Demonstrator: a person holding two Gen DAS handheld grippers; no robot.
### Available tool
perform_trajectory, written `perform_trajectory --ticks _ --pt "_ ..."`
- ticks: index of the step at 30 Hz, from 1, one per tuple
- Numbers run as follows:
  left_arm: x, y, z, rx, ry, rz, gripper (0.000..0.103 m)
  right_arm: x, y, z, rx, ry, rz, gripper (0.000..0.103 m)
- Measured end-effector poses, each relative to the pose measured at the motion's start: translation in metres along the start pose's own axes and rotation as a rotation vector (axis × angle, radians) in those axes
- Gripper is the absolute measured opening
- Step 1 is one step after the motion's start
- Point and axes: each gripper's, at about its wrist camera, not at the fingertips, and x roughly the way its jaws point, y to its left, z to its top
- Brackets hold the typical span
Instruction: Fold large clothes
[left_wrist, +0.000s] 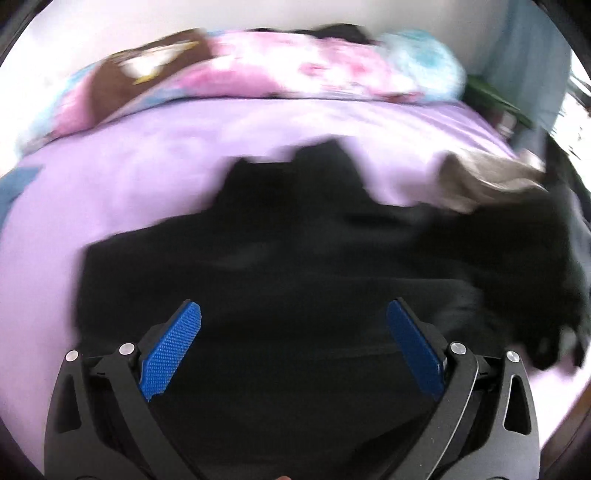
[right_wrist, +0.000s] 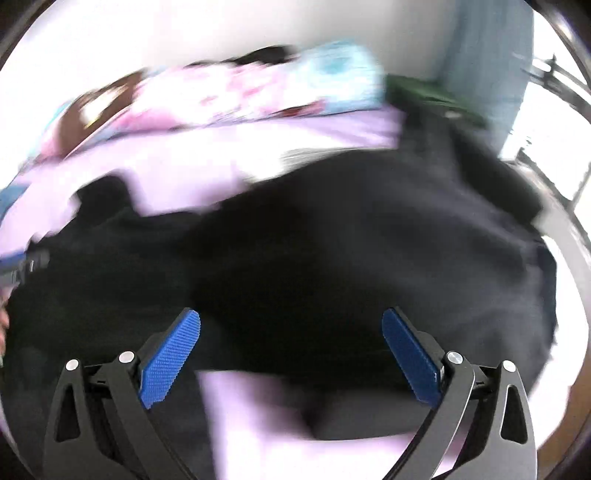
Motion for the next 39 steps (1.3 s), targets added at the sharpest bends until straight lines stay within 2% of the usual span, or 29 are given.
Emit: perform_trajectory --ticks 2,4,7,12,17,19,22,26,27,29,31,35,39 --pt "0.017 -0.032 0.003 0.038 0.019 -0.012 0.097 0.0 -0.056 0.011 0.083 -0.007 -0.044 0.097" --pt "0.035 -0.059 0.001 0.035 0.045 -0.022 0.097 0.004 -0.09 0.017 0.097 -0.013 -0.104 0.097" --pt "0.06 -0.092 0.0 0.001 0.063 -0.048 0.097 0.021 -0.143 0.02 0.176 0.0 -0.1 0.097" --pt "0.095 -0.13 -0.001 0.05 0.074 -0.067 0.097 0.063 -0.223 0.015 0.382 0.06 -0.033 0.097" --pt "0.12 -0.14 -0.013 0.094 0.1 -0.041 0.097 0.092 -0.259 0.011 0.473 0.064 0.085 0.097" --pt "0.127 -0.141 -0.014 0.102 0.092 -0.036 0.098 0.099 -0.261 0.01 0.469 0.071 0.118 0.097" --pt "0.135 -0.142 -0.014 0.102 0.085 -0.034 0.098 0.105 -0.262 0.008 0.492 0.075 0.164 0.089" --pt "0.138 -0.138 -0.011 0.087 0.089 -0.042 0.098 0.095 -0.257 0.008 0.476 0.048 0.156 0.063" --pt "0.137 -0.136 -0.013 0.083 0.089 -0.043 0.098 0.09 -0.255 0.008 0.469 0.038 0.154 0.059" --pt "0.135 -0.132 -0.016 0.077 0.087 -0.048 0.098 0.084 -0.25 0.01 0.469 0.035 0.176 0.038" --pt "0.132 -0.129 -0.022 0.07 0.083 -0.058 0.098 0.072 -0.241 0.01 0.46 0.03 0.206 0.028" --pt "0.129 -0.123 -0.028 0.048 0.071 -0.088 0.098 0.036 -0.215 0.024 0.385 -0.004 0.241 0.024" --pt "0.127 -0.12 -0.03 0.037 0.059 -0.104 0.098 -0.023 -0.156 0.06 0.247 -0.097 0.345 0.024"
